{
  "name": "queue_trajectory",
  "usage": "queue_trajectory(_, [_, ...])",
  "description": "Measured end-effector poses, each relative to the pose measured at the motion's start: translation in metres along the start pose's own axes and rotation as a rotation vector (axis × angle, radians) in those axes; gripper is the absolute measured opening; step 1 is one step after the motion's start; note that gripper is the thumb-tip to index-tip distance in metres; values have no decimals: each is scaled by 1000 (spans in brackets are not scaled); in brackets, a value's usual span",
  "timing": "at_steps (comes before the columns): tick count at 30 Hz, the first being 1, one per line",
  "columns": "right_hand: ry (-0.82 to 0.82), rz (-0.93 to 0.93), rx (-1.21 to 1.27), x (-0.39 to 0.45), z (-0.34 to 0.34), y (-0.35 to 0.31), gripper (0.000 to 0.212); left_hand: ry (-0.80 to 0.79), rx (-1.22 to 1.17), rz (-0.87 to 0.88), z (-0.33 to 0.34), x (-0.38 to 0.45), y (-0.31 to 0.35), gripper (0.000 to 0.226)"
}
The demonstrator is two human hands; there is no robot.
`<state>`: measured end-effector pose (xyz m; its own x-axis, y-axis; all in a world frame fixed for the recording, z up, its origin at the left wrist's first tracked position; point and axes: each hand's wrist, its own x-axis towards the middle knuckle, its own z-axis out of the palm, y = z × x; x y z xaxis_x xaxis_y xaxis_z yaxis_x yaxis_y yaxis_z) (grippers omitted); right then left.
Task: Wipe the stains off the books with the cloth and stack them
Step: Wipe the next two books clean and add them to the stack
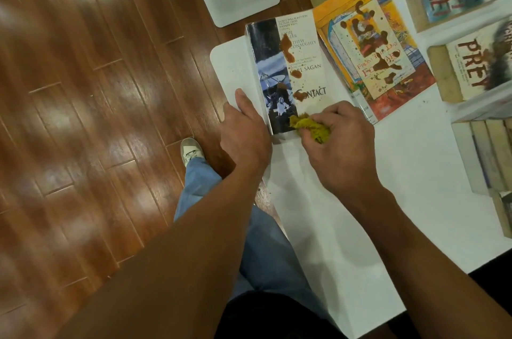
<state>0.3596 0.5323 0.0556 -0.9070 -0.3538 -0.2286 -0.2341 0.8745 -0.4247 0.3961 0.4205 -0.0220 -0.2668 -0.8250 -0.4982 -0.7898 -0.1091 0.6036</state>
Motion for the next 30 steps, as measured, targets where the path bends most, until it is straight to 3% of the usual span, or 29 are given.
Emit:
queue_trajectory(5, [78,25,70,8,-7,-1,33,27,-27,29,1,-2,0,56])
queue_trajectory(8, [96,52,74,17,-7,-1,33,31,-179,81,-3,-8,-2,57])
queue_trajectory(13, [81,94,65,20,0,-2,35,-141,-495,191,-4,-10,-22,59])
queue_trajectory(19, [87,98,52,20,0,0,36,-181,-424,310,1,-21,-40,90])
queue_trajectory(30, [66,-39,-8,25,-7,5,32,-115,-326,264,3,-20,-38,80])
